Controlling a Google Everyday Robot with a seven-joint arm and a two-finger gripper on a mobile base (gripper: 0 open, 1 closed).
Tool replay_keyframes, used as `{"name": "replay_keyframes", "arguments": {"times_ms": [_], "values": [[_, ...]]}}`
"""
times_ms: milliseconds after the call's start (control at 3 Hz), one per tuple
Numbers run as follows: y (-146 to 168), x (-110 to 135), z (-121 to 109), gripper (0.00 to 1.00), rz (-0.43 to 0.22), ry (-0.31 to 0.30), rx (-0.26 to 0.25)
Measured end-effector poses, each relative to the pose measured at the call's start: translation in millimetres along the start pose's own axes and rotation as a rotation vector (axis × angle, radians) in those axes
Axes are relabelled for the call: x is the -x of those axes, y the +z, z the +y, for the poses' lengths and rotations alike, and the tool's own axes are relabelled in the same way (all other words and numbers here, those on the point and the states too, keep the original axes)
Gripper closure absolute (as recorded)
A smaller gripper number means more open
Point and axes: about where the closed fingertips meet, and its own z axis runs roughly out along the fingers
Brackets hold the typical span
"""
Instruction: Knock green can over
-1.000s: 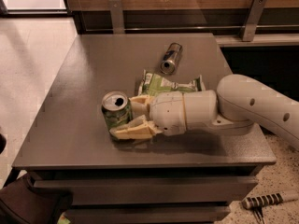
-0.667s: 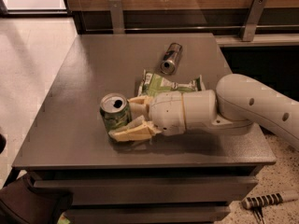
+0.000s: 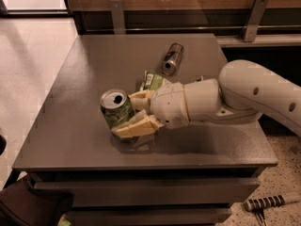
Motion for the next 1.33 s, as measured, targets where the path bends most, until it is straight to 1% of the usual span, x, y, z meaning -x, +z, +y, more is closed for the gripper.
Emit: {"name": "replay_keyframes", "arguments": {"times_ms": [333, 667, 1000, 1333], "values": [[-16.1, 10.6, -15.2, 1.0, 0.175, -0.02, 0.001], [-17.0, 11.8, -17.4, 1.0, 0.377, -0.053, -0.011], [-14.7, 7.8, -12.6, 1.0, 0.523, -0.065, -0.033], [-11.0, 3.2, -7.1, 1.0, 0.655, -0.077, -0.056]]}}
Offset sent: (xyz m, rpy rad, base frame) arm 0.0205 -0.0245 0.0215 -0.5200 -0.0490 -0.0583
